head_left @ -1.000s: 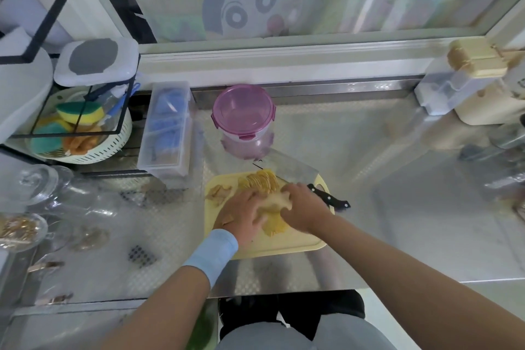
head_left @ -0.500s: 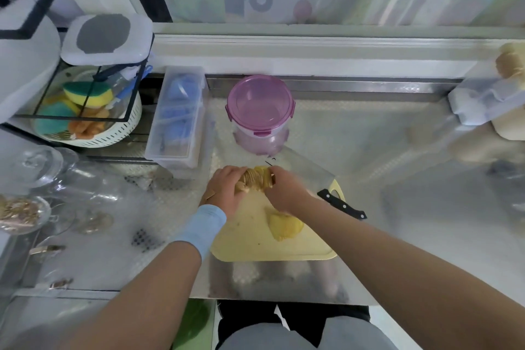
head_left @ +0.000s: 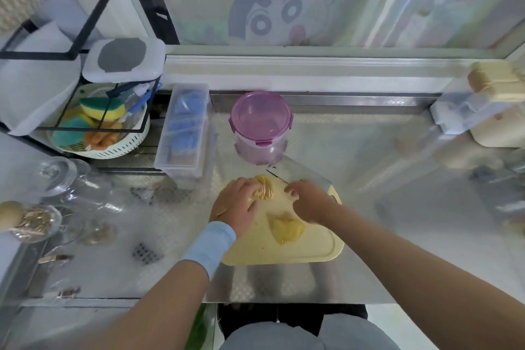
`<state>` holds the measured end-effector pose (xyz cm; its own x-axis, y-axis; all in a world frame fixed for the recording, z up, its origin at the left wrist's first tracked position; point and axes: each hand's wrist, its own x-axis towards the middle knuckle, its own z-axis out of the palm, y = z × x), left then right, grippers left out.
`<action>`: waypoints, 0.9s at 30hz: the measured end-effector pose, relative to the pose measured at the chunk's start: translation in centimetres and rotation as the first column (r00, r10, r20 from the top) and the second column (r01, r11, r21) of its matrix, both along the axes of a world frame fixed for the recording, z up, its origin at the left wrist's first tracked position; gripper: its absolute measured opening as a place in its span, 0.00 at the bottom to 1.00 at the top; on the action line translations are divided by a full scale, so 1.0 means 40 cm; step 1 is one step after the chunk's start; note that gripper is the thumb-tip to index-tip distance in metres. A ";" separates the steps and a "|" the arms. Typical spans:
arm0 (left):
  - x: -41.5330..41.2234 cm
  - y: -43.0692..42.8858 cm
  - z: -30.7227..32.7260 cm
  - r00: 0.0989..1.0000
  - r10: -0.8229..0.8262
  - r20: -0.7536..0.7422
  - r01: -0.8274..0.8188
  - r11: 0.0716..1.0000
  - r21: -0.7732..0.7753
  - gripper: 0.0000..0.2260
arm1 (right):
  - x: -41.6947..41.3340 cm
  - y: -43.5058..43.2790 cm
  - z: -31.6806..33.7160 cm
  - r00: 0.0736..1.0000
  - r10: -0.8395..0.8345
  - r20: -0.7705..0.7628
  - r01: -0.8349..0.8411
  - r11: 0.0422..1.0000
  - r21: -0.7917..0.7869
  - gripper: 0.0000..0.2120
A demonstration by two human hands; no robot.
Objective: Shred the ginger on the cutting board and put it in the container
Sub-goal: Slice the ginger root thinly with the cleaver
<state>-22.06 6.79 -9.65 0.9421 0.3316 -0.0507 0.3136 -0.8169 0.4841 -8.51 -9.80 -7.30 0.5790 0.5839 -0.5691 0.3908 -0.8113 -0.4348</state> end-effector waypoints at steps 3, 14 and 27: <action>-0.013 -0.073 -0.012 0.971 -0.132 -0.200 0.101 0.982 -0.157 0.19 | -0.037 -0.074 -0.004 0.994 0.112 -0.022 -0.113 0.990 -0.084 0.28; -0.034 -0.144 -0.051 0.940 -0.183 -0.287 0.141 0.976 -0.163 0.24 | -0.133 -0.108 -0.087 0.996 0.021 0.082 -0.025 0.999 0.046 0.27; -0.020 -0.138 -0.050 0.937 -0.051 -0.345 -0.024 0.978 -0.209 0.18 | -0.092 -0.092 -0.082 0.995 -0.083 -0.051 0.087 0.992 0.096 0.24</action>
